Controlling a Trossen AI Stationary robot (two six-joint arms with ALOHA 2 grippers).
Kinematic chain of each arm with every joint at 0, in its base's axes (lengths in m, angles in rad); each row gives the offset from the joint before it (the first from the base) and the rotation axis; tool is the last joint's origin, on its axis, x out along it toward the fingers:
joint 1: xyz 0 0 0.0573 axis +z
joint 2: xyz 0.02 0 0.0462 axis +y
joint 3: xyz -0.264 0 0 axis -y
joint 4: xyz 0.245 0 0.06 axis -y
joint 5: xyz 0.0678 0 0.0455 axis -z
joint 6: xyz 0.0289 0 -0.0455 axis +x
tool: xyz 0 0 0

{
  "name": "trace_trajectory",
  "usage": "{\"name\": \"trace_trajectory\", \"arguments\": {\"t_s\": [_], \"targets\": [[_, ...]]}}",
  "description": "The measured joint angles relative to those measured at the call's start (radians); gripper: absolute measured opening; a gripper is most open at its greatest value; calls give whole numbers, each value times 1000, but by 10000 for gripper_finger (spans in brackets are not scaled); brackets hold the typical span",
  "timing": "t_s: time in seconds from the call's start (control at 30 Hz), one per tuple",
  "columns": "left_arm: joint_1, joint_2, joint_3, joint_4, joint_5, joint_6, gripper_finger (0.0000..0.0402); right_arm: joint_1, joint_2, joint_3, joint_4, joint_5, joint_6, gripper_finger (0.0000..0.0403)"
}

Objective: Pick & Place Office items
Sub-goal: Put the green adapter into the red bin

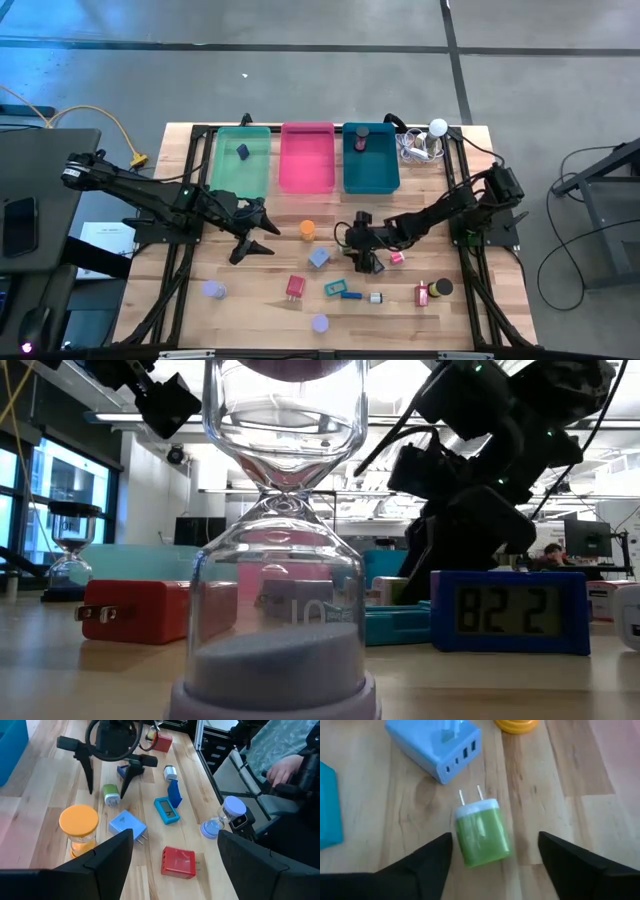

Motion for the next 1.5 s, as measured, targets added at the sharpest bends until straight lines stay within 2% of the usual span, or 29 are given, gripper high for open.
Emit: {"name": "trace_trajectory", "arguments": {"t_s": [0.3,0.6,0.8,1.0,1.13,1.23,1.37,1.5], "targets": [[0,0,0,-2,0,0,284,0,-1,0,-18,-5,2,114],[0,0,0,-2,0,0,284,1,-1,0,-19,4,-1,113],[-10,0,0,-1,0,3,284,26,-27,1,-28,94,-9,113],[-48,0,0,8,-28,81,284,64,-100,1,-81,146,39,113],[-103,9,0,30,-58,198,284,98,-178,1,-105,190,48,113],[-165,30,0,65,-117,346,284,126,-251,7,-55,234,42,113],[-255,80,0,128,-257,608,284,149,-316,7,50,232,-39,114],[-332,148,-1,221,-438,879,284,151,-329,6,159,161,-96,114]]}}
